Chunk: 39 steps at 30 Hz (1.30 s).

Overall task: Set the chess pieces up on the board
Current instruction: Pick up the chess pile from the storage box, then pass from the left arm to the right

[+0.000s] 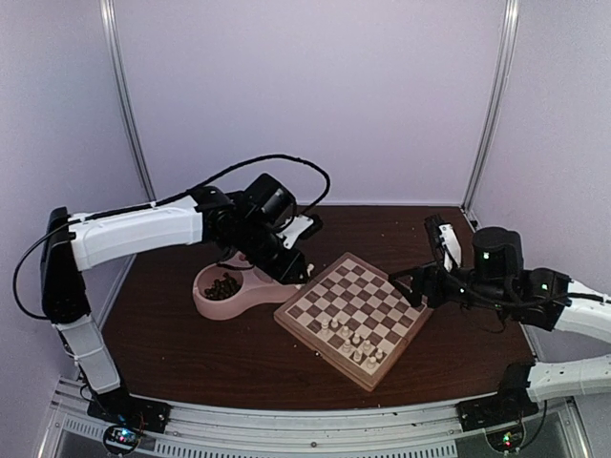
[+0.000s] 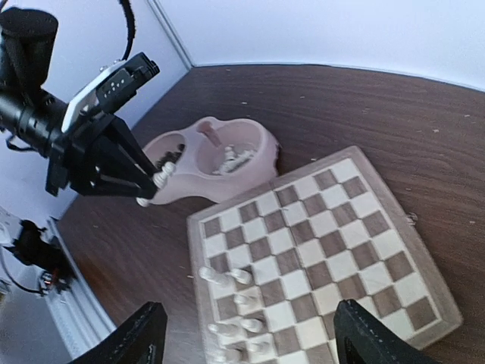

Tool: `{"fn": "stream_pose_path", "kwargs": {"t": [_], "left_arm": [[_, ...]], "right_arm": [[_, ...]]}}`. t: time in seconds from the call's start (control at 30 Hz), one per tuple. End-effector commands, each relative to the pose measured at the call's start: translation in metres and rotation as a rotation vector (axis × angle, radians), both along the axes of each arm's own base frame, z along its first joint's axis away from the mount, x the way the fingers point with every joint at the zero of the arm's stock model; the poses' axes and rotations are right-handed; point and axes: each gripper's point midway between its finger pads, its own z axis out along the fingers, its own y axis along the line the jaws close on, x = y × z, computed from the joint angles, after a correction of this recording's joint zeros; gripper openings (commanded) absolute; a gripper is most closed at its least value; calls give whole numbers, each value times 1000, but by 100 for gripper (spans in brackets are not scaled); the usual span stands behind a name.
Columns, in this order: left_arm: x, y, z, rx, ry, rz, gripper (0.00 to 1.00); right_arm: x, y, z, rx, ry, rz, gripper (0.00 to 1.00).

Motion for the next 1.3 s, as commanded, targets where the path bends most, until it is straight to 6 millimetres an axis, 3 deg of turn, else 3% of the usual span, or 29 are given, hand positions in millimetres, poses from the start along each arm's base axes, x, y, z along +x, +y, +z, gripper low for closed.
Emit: {"fn": "stream_pose_path", "kwargs": {"t": [0.0, 0.13, 0.27, 0.53, 0.77, 1.27], "left_arm": [[-27, -23, 46, -274, -57, -182, 12], [-53, -25, 66, -374, -68, -296, 12], [-68, -24, 70, -384, -97, -357, 12], [-83, -30, 75, -399, -129, -436, 12], [-90, -32, 77, -416, -121, -472, 13], [-104, -34, 76, -428, -102, -536, 13]], "right_arm": [[-9, 50, 37, 170, 136, 157, 77], [-17, 83, 54, 239, 224, 270, 70], [-24, 100, 69, 301, 271, 338, 65], [-29, 116, 50, 224, 346, 391, 49], [-32, 131, 45, 256, 383, 440, 43], [-31, 140, 30, 240, 421, 457, 28]]}}
